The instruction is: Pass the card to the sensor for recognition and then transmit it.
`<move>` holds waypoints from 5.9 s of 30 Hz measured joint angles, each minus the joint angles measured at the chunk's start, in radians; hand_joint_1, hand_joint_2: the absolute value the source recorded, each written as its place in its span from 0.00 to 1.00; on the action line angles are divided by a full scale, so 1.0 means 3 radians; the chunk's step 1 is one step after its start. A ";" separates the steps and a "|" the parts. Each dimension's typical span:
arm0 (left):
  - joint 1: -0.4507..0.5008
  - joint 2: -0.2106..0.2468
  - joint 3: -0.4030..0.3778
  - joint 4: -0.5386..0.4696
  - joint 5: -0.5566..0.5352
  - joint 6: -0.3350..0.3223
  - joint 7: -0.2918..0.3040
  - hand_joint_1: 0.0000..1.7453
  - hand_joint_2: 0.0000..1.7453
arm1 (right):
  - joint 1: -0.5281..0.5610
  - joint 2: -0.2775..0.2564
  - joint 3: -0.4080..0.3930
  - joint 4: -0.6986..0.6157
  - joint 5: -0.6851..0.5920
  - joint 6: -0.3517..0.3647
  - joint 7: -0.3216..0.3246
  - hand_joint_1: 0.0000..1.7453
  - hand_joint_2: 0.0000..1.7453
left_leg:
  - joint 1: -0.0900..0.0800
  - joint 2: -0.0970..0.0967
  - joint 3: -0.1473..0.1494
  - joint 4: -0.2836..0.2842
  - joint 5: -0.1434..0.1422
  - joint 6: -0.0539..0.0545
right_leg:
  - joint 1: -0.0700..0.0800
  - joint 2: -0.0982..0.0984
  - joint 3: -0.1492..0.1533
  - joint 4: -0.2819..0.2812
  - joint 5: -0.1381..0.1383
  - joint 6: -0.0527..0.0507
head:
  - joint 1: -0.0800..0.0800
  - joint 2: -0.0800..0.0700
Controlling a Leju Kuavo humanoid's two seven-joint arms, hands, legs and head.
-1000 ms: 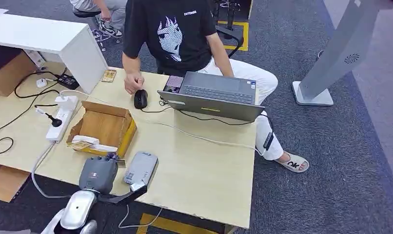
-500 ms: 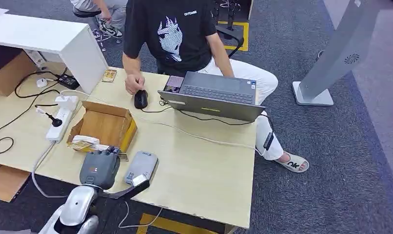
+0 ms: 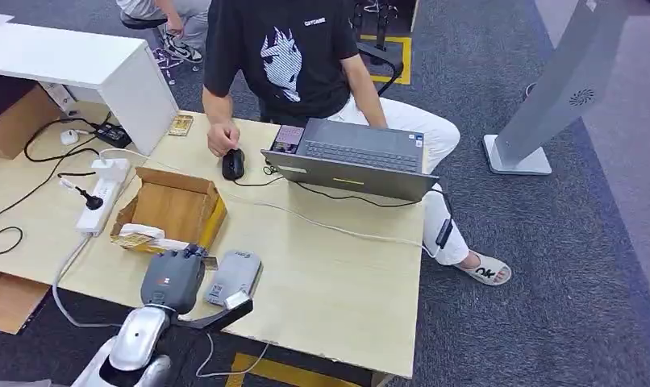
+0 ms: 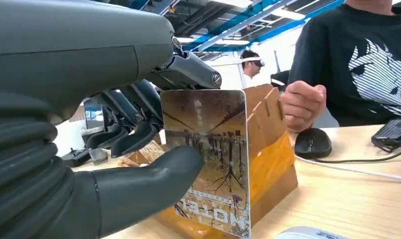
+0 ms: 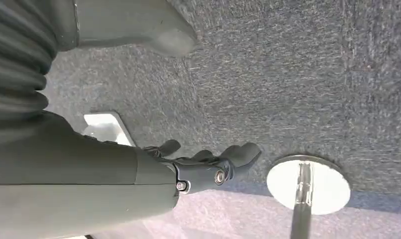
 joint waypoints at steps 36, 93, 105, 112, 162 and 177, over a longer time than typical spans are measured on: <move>-0.0279 -0.0182 -0.0277 0.0492 -0.0107 0.0066 -0.0011 1.00 1.00 | -0.0186 0.0000 -0.0340 0.0237 0.0296 0.0020 -0.0296 0.00 1.00 | 0.0000 -0.0008 0.0000 0.0000 0.0000 0.0000 | 0.0000 -0.0007 0.0006 0.0000 0.0000 0.0000 | 0.0000 0.0000; -0.0708 0.0557 0.0358 -0.0495 0.0305 0.0179 -0.0245 1.00 1.00 | -0.0346 0.0000 -0.0842 0.0326 0.0838 0.0064 -0.0509 0.00 1.00 | 0.0001 -0.0016 -0.0001 -0.0001 0.0007 0.0000 | 0.0001 -0.0015 0.0006 0.0004 0.0000 0.0000 | 0.0000 0.0000; -0.0949 0.1030 0.0506 -0.0423 -0.0228 0.0013 -0.0103 1.00 1.00 | -0.0434 0.0000 -0.1019 0.0352 0.1095 0.0031 -0.0584 0.00 1.00 | 0.0001 -0.0005 -0.0002 -0.0001 0.0006 -0.0001 | 0.0002 -0.0003 0.0001 0.0005 0.0001 -0.0002 | 0.0000 0.0000; -0.0987 0.1082 0.0509 -0.0381 -0.0235 0.0033 -0.0061 0.00 1.00 | -0.0463 0.0000 -0.1072 0.0375 0.1146 0.0008 -0.0602 0.00 1.00 | 0.0000 0.0009 -0.0009 -0.0001 0.0000 -0.0001 | 0.0001 0.0008 -0.0010 0.0004 0.0001 -0.0002 | 0.0000 0.0000; 0.1182 0.0769 0.1092 -0.2001 0.0867 -0.0351 -0.0313 0.00 1.00 | 0.0111 0.0001 0.0152 -0.0114 -0.0456 -0.0140 0.0550 0.00 1.00 | 0.0000 -0.0006 -0.0005 -0.0003 -0.0001 -0.0002 | 0.0000 -0.0008 -0.0010 0.0001 -0.0009 0.0002 | 0.0001 0.0000; 0.1016 0.0791 0.1226 -0.1632 0.0780 -0.0829 -0.0101 0.00 1.00 | 0.0334 0.0001 0.0589 -0.0440 -0.0284 -0.0025 0.0588 0.00 1.00 | 0.0001 -0.0005 -0.0005 -0.0003 -0.0001 -0.0002 | 0.0000 -0.0007 -0.0010 0.0001 -0.0008 0.0002 | 0.0000 0.0000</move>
